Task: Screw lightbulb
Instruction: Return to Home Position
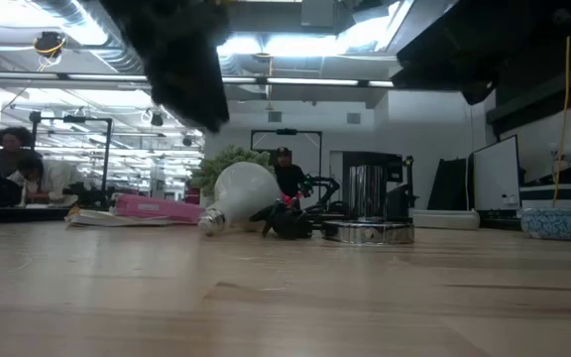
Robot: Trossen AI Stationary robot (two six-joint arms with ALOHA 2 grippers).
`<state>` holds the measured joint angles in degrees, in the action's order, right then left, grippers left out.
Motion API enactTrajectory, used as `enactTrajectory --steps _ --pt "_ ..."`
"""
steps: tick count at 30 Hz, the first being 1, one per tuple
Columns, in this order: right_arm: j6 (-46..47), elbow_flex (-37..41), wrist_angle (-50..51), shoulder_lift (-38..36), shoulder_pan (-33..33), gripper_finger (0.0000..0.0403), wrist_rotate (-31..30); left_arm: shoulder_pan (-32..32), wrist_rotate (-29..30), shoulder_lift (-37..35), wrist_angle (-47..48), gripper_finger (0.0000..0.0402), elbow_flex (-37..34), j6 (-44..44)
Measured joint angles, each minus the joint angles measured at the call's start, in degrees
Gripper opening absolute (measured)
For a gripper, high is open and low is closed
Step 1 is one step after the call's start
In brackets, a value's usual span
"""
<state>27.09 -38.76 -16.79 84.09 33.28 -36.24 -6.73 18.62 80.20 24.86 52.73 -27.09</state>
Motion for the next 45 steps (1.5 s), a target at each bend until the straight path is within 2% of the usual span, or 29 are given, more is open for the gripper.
enactTrajectory --steps 4,9,12,14,20,27,33,36,40,45 --pt "0.1 0.0 -0.1 0.0 -2.5 0.0143 3.3 -3.2 6.7 -5.8 0.4 0.0205 0.0 4.9" --pt "0.0 0.0 -0.2 0.0 -6.0 0.0072 7.4 -8.2 7.6 -13.3 3.3 0.0205 0.1 12.5" --pt "-0.4 0.0 -0.1 -0.6 -7.6 0.0022 7.6 -11.5 7.6 -17.5 6.5 0.0205 0.1 13.9" --pt "-1.0 0.0 -0.1 -1.7 -8.4 0.0008 7.6 -13.6 7.6 -20.3 9.2 0.0205 0.1 14.0" --pt "-4.7 -0.1 2.4 -9.9 -9.0 0.0042 7.5 -17.7 7.6 -28.1 16.0 0.0205 0.1 10.3" --pt "-6.4 -0.1 14.0 -24.6 -8.9 0.0053 7.4 -18.9 7.6 -30.7 16.4 0.0205 0.0 -6.4" --pt "-6.5 -0.1 25.0 -35.4 -8.9 0.0053 7.4 -17.8 7.8 -29.7 16.2 0.0205 0.0 -8.8" --pt "-6.5 -0.1 29.5 -39.1 -8.9 0.0053 7.4 -17.4 9.0 -29.5 17.6 0.0199 0.0 -6.5" --pt "-5.3 -0.1 33.0 -41.4 -8.9 0.0053 7.4 -17.5 11.3 -29.4 18.7 0.0152 0.0 -3.2" --pt "-3.1 -0.1 36.0 -41.7 -8.9 0.0053 7.4 -17.5 11.7 -29.4 20.7 0.0053 0.0 -1.4"
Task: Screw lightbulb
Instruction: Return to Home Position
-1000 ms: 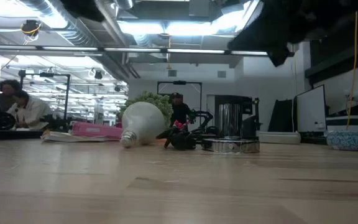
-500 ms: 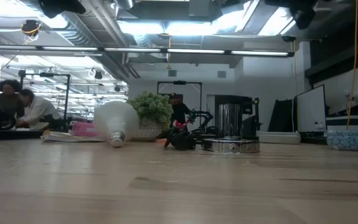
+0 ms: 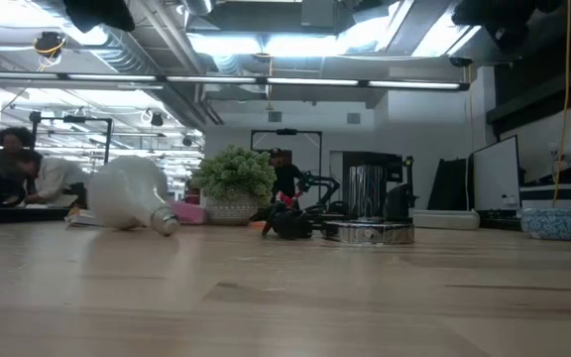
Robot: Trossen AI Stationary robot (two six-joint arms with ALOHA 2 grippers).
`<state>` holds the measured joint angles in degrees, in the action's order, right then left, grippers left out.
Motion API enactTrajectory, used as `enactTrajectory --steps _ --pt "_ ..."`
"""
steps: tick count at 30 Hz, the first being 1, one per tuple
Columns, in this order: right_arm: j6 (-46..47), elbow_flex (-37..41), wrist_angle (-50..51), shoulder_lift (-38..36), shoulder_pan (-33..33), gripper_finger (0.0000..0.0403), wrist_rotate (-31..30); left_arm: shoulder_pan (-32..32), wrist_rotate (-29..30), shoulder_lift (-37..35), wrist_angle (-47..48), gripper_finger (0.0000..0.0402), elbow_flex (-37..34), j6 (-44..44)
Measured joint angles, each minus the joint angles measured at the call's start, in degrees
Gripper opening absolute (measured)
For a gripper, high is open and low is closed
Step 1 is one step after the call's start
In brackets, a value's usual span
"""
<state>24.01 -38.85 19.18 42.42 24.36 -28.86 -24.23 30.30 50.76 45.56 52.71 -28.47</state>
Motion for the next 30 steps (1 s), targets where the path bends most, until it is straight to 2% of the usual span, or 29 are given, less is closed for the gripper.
enactTrajectory --steps 2,4,11,15,19,25,30 --pt "0.1 0.0 1.1 0.0 0.0 0.0053 0.0 0.0 0.4 0.0 1.0 0.0019 0.0 -0.4" --pt "0.0 0.0 1.9 0.0 0.0 0.0053 0.0 -0.7 2.4 -0.4 0.6 0.0007 -0.6 -1.0" --pt "-0.4 0.6 4.5 -1.6 0.0 0.0053 0.4 -6.9 13.6 -6.9 -0.9 0.0034 -9.6 -4.3" --pt "0.1 6.4 3.9 -2.8 0.0 0.0053 -1.7 -10.6 17.8 -10.5 -7.1 0.0035 -17.9 -3.0" --pt "2.8 16.0 -2.8 -3.6 0.0 0.0053 -2.0 -12.6 18.7 -12.9 -15.4 0.0026 -26.1 0.3" --pt "6.6 30.4 -20.4 -3.7 0.0 0.0053 -1.8 -12.9 19.0 -13.2 -31.0 0.0012 -37.8 4.6" --pt "9.2 38.1 -31.6 -3.7 0.0 0.0053 0.4 -12.9 19.0 -13.2 -42.6 0.0002 -44.9 4.7"
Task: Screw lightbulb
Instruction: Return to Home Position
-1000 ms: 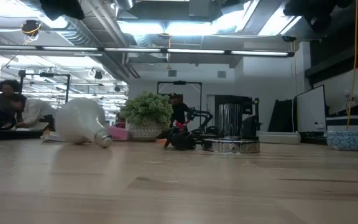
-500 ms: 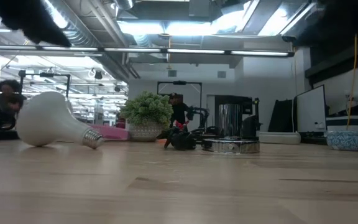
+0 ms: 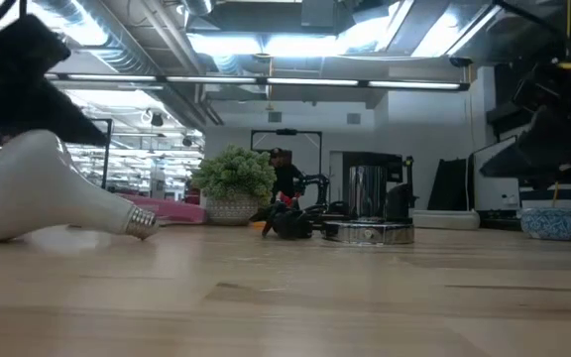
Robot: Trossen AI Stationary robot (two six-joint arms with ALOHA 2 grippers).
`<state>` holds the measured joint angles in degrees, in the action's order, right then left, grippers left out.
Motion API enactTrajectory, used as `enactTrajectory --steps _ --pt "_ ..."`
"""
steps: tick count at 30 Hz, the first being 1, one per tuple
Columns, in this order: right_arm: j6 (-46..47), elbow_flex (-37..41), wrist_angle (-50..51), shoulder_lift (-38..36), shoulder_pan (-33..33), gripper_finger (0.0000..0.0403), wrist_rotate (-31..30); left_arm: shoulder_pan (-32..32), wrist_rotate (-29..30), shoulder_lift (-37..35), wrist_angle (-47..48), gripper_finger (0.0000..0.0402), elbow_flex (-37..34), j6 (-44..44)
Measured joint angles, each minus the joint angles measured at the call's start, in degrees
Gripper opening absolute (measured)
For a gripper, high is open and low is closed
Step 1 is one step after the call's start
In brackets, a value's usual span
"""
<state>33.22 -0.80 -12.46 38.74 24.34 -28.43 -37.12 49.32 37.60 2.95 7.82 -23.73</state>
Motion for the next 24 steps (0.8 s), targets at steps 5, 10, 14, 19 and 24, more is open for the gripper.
enactTrajectory --steps 5,10,14,19,24 --pt "0.2 0.1 2.0 0.1 0.0 0.0053 0.5 0.0 0.0 -0.1 -4.6 0.0003 -4.4 -0.6" --pt "-0.4 0.1 3.7 0.1 0.0 0.0053 0.1 0.0 0.0 -0.1 -5.6 0.0002 -6.7 -3.4" --pt "-0.4 0.2 4.9 0.1 0.0 0.0053 -0.1 0.1 0.0 0.0 -6.3 0.0004 -7.2 -3.3" --pt "-0.5 0.2 5.5 0.1 0.0 0.0053 1.3 0.1 0.0 0.0 -6.2 0.0001 -7.2 -1.1" --pt "-0.5 0.2 5.5 0.1 0.0 0.0053 1.5 0.1 0.0 0.0 -6.2 0.0008 -7.2 -0.1"
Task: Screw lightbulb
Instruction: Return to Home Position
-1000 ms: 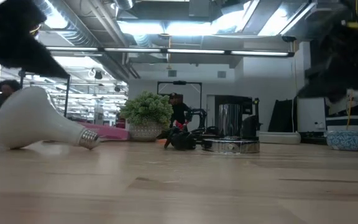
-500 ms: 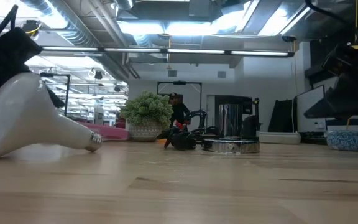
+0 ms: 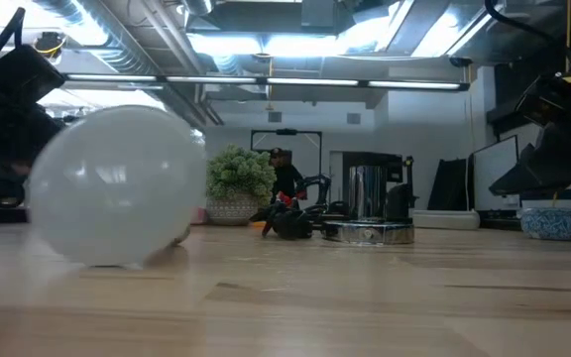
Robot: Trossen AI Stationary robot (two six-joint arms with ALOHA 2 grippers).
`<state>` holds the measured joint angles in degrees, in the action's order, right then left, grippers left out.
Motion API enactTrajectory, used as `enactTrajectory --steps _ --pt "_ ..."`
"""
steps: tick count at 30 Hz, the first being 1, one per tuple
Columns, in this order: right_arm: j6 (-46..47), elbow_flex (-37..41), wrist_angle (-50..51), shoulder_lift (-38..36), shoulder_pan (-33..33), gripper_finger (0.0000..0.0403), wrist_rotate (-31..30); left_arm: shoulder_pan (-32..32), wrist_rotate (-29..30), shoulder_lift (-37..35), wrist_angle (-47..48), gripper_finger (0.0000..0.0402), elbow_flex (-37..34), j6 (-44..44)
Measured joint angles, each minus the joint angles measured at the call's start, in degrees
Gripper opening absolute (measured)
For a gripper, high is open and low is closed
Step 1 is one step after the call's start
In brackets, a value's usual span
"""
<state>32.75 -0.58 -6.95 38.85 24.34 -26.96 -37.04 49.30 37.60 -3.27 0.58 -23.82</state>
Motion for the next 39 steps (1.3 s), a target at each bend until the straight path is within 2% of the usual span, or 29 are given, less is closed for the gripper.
enactTrajectory --steps 11,21,29,39 --pt "0.0 0.1 0.8 -1.2 0.0 0.0053 0.0 0.0 0.0 -1.8 0.1 0.0004 0.0 -0.2" --pt "0.0 0.1 2.2 -14.8 0.0 0.0053 0.0 0.6 -0.1 -16.5 0.0 0.0007 0.0 -0.2" --pt "0.0 0.1 2.3 -22.6 0.0 0.0053 0.0 9.2 0.0 -27.6 0.1 0.0004 0.0 -0.2" --pt "0.0 0.1 2.3 -28.0 -0.3 0.0053 0.0 20.4 0.0 -36.6 0.1 0.0004 0.0 -0.2"
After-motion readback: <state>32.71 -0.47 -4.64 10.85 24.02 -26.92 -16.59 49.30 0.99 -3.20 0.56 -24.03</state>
